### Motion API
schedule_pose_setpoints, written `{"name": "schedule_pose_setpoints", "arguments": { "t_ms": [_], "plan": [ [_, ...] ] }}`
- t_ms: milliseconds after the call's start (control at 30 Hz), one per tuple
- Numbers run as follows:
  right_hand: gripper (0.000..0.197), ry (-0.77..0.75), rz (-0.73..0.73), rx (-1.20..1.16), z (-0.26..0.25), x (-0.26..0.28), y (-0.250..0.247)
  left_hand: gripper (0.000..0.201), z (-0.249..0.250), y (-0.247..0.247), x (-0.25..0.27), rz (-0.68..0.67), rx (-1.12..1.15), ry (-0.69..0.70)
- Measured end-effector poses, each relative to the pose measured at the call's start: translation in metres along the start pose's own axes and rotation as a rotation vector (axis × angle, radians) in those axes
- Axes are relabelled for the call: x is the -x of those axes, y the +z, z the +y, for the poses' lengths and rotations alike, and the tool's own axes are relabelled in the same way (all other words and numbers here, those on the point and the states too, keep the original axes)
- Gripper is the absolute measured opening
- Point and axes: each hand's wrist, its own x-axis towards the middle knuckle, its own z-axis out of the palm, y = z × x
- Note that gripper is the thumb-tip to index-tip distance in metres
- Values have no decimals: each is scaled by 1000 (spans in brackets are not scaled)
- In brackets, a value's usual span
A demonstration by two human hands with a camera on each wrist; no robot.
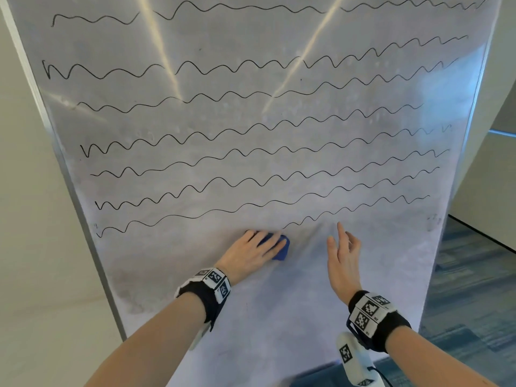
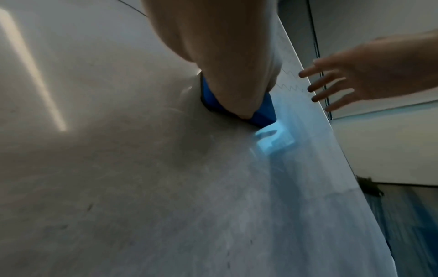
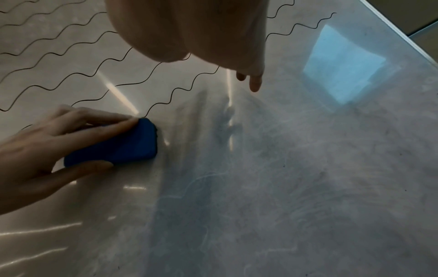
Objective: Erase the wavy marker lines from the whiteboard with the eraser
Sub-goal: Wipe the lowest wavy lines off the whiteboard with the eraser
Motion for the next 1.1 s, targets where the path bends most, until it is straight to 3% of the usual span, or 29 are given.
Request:
{"name": "schedule_pose_setpoints", "arguments": {
  "t_ms": [167, 333, 467, 600, 767, 900, 1000, 1100],
  "plan": [
    [49, 24, 14, -10, 1, 1, -5, 59, -7, -10, -12, -21, 33, -184],
    [49, 51, 31, -13, -7, 4, -1, 58, -8, -6, -11, -82, 37, -35],
    [47, 125, 43, -40, -12, 5, 1, 62, -8, -12, -18, -34, 81, -140],
    [36, 242, -137, -153, -24, 11, 26, 92, -10, -13, -18, -30, 131, -194],
    [35, 276, -222, -391, -61, 12, 58, 85, -17, -10, -12, 21, 72, -222],
    [37, 311, -185, -452, -69, 10, 74, 89, -20, -7, 1, 36, 94, -251],
    [56, 368, -96, -495, -70, 9, 86, 88, -25, -4, 18, 48, 161, -228],
    [88, 414, 0, -423, -66, 7, 103, 61, -30, -8, 35, 106, 238, -237]
  ]
}}
